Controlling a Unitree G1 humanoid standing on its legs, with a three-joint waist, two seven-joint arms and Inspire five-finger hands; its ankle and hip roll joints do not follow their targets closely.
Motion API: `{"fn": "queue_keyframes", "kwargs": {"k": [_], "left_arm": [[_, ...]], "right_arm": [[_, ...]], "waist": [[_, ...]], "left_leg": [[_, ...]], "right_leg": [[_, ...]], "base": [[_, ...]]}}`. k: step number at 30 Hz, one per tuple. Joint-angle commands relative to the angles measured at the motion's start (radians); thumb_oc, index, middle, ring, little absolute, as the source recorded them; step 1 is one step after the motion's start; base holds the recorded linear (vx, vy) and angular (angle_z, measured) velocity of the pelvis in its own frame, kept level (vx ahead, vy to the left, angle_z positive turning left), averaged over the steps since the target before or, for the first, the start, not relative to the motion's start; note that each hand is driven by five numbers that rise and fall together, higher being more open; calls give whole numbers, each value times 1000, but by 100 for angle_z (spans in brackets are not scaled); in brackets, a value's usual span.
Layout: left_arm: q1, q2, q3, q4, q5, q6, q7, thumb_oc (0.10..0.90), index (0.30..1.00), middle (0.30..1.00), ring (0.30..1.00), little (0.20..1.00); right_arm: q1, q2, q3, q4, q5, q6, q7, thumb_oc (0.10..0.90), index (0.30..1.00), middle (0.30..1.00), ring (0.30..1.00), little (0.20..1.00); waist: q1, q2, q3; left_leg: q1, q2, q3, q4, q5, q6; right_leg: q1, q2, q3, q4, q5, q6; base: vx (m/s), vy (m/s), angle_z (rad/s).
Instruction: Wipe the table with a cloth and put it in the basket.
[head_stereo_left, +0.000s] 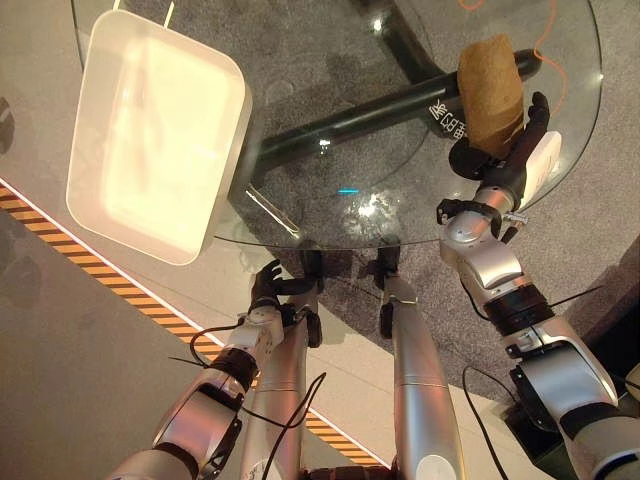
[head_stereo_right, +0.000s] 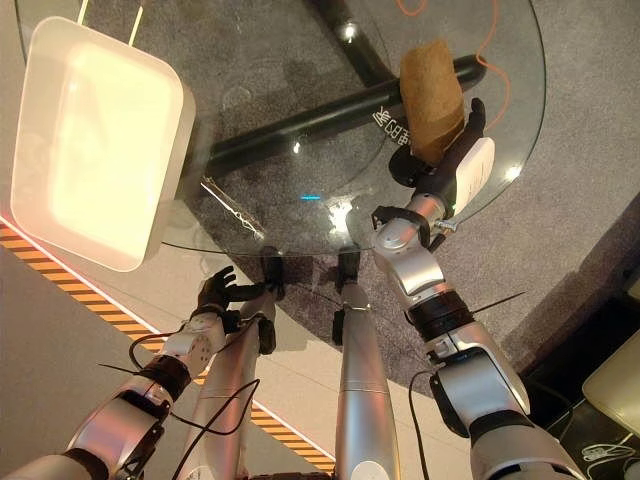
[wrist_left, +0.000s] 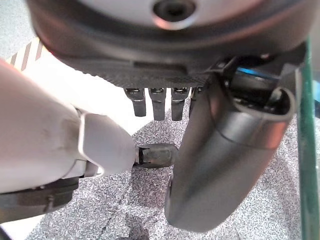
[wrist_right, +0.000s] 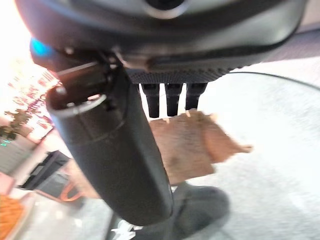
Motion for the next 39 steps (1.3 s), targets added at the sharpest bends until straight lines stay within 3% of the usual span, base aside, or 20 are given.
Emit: {"fn": "queue_keyframes", "kwargs": {"k": [1,4,5,7,8,22,31,39], "left_arm": [[19,-1,18,41,-23,18,11,800,900,900,900,900],[3,4,18,51,-31,21,4,800,900,900,900,900],[-3,6,17,54,-34,22,1,800,900,900,900,900],[-11,10,18,65,-38,20,-9,800,900,900,900,900],[-20,15,18,74,-43,19,-19,800,900,900,900,900],[-44,33,20,95,-76,17,-37,800,900,900,900,900],[-43,30,35,88,-81,22,-35,800,900,900,900,900],[-24,25,42,68,-74,21,-37,800,900,900,900,900]], "right_arm": [[-27,-70,-15,-33,27,-15,-74,800,900,900,900,900],[-42,-71,-12,9,60,-18,-56,764,869,869,869,864],[-49,-72,-9,24,71,-18,-51,638,761,761,761,738],[-61,-72,-5,57,86,-23,-38,311,481,481,481,411],[-73,-76,0,75,89,-27,-26,100,300,300,300,200],[-181,-120,32,128,80,-76,6,100,300,300,300,200],[-208,-126,31,66,32,-56,39,100,300,300,300,200],[-212,-146,40,-79,-120,-30,123,100,300,300,300,200]], "waist": [[1,25,-20],[2,25,-20],[3,25,-20],[4,25,-20],[5,26,-20],[15,31,-20],[17,29,-20],[18,26,-20]], "left_leg": [[-20,-38,-40,100,-114,-20],[-27,-38,-39,103,-114,-22],[-27,-38,-39,103,-114,-23],[-27,-37,-38,102,-113,-23],[-30,-37,-37,104,-112,-24],[-43,-44,-49,115,-116,-26],[-34,-46,-51,109,-117,-26],[-27,-50,-56,104,-116,-26]], "right_leg": [[-18,67,-15,-9,-2,9],[-24,67,-18,-5,-3,8],[-24,67,-18,-6,-3,8],[-24,68,-19,-6,-3,7],[-27,68,-20,-4,-2,7],[-43,71,-16,13,-7,10],[-38,75,-15,18,-14,9],[-29,77,-14,13,-16,12]], "base": [[0,0,0],[0,0,0],[0,0,0],[0,0,0],[0,0,0],[1,2,0],[0,0,0],[0,0,0]]}}
